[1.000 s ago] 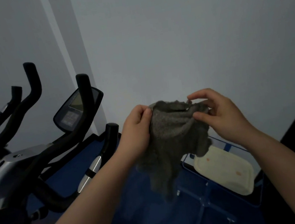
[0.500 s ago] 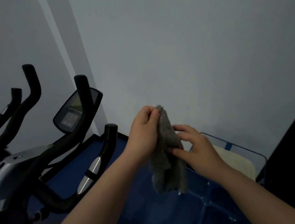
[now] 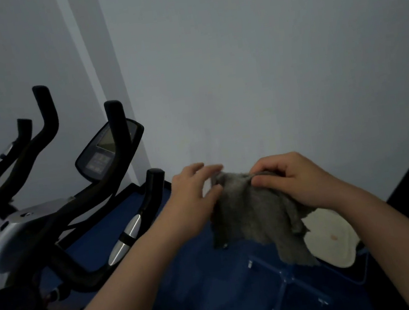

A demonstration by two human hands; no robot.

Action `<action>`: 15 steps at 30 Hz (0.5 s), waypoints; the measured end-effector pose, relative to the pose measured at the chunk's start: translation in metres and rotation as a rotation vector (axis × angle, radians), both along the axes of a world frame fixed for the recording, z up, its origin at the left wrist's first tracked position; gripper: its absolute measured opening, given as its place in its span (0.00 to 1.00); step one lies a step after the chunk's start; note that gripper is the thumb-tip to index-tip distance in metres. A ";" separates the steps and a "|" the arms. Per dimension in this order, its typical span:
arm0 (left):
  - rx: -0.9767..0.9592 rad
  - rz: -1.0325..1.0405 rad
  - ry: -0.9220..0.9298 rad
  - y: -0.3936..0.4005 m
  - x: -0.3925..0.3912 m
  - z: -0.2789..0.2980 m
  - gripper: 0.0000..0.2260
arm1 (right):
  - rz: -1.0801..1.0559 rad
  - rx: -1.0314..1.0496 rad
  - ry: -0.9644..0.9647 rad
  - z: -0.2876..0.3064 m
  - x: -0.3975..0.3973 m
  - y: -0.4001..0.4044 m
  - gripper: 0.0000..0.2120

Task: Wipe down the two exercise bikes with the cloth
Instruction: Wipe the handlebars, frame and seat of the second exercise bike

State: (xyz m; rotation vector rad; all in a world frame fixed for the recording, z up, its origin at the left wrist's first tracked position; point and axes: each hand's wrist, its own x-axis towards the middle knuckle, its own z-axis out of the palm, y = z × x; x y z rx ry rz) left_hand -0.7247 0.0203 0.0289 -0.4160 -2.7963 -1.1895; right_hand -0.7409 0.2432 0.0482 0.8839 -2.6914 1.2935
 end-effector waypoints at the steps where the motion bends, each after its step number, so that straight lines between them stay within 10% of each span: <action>1: 0.005 -0.061 -0.036 0.002 -0.001 0.000 0.15 | 0.014 0.014 0.002 0.002 -0.001 -0.003 0.08; 15: 0.208 -0.064 -0.055 0.005 0.001 -0.011 0.14 | -0.233 0.333 0.001 -0.008 -0.010 -0.006 0.12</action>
